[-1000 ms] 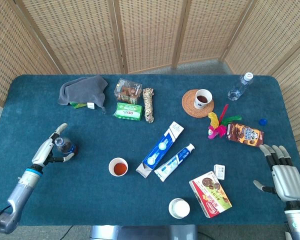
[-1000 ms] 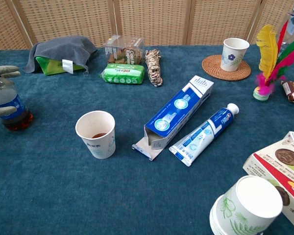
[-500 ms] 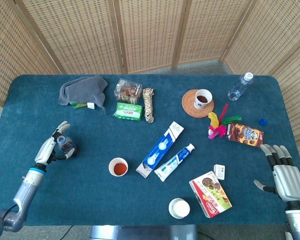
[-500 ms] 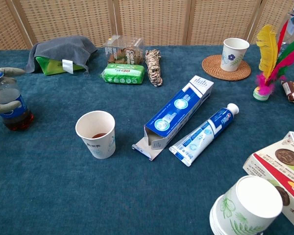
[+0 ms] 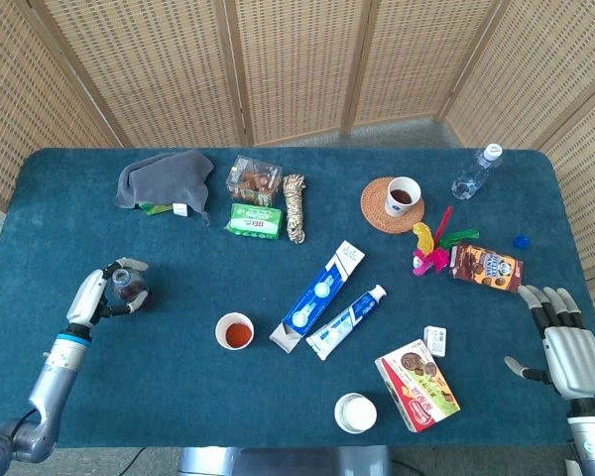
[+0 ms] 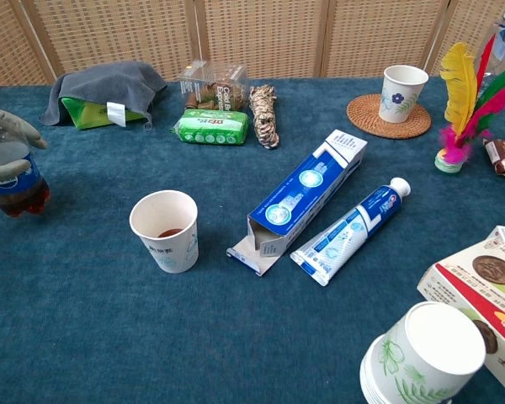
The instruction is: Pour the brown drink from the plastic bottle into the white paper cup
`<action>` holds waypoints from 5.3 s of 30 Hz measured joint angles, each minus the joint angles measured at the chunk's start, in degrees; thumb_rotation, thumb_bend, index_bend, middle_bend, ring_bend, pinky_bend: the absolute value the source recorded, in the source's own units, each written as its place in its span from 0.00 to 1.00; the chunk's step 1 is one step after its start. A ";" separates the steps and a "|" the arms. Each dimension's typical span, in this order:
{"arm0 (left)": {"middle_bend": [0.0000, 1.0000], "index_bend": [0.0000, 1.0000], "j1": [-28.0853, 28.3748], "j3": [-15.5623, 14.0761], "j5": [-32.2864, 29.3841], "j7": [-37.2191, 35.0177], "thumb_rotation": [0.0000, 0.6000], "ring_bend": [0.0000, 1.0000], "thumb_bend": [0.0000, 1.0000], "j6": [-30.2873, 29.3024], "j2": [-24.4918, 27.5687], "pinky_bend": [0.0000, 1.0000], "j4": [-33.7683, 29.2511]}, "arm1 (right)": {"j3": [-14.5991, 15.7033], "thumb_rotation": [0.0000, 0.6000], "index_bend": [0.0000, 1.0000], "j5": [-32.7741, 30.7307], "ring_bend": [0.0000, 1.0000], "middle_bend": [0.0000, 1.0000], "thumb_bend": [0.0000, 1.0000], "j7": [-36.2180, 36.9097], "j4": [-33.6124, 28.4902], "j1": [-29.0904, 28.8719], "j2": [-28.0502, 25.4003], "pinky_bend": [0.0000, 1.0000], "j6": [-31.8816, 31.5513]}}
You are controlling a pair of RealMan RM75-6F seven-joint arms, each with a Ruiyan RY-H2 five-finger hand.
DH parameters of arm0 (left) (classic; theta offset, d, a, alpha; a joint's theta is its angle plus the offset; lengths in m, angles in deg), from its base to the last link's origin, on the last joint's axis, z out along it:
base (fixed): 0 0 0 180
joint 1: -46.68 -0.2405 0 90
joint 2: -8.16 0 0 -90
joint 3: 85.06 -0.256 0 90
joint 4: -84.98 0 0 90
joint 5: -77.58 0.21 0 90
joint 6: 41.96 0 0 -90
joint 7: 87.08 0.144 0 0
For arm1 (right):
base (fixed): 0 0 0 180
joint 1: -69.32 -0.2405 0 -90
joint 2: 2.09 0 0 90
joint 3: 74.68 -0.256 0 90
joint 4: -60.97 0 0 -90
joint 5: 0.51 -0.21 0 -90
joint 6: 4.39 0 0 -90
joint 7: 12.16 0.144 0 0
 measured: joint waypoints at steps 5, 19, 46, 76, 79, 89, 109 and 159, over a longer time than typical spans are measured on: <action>0.37 0.44 0.36 -0.10 1.76 4.05 1.00 0.35 0.41 -1.23 3.73 0.46 -3.55 | 0.07 1.00 0.00 0.15 0.00 0.00 0.00 0.16 -0.18 0.00 -0.13 0.00 0.01; 0.37 0.44 5.34 -2.70 9.20 31.56 1.00 0.35 0.41 1.29 14.73 0.45 -16.87 | 0.04 1.00 0.00 -0.04 0.00 0.00 0.00 0.86 -0.68 0.03 -0.51 0.00 0.14; 0.35 0.42 13.80 -4.30 16.95 53.97 1.00 0.33 0.41 3.88 12.68 0.44 -17.22 | -0.25 1.00 0.00 0.23 0.00 0.00 0.00 3.44 -0.65 0.38 -1.37 0.00 -0.70; 0.35 0.42 19.48 -5.63 19.83 68.42 1.00 0.33 0.41 8.32 11.71 0.43 -17.07 | -0.58 1.00 0.00 0.08 0.00 0.00 0.00 4.86 -0.63 0.63 -1.86 0.00 -1.21; 0.35 0.42 19.92 -5.50 19.55 70.04 1.00 0.33 0.41 9.05 11.70 0.43 -17.81 | -0.69 1.00 0.00 -0.05 0.00 0.00 0.00 5.35 -0.61 0.72 -2.04 0.00 -1.36; 0.35 0.42 21.34 -5.38 18.99 75.19 1.00 0.32 0.41 11.53 12.32 0.43 -20.03 | -0.79 1.00 0.00 0.07 0.00 0.00 0.00 6.56 -0.67 0.88 -2.49 0.00 -1.62; 0.35 0.42 22.77 -6.88 20.51 82.35 1.00 0.32 0.41 13.64 13.73 0.43 -21.37 | -0.93 1.00 0.00 0.00 0.00 0.00 0.00 7.70 -0.65 1.02 -2.84 0.00 -1.72; 0.36 0.42 19.55 -6.74 16.72 76.82 1.00 0.32 0.41 8.55 10.95 0.43 -19.55 | -0.86 1.00 0.00 0.18 0.00 0.00 0.00 7.35 -0.74 1.02 -2.95 0.00 -1.52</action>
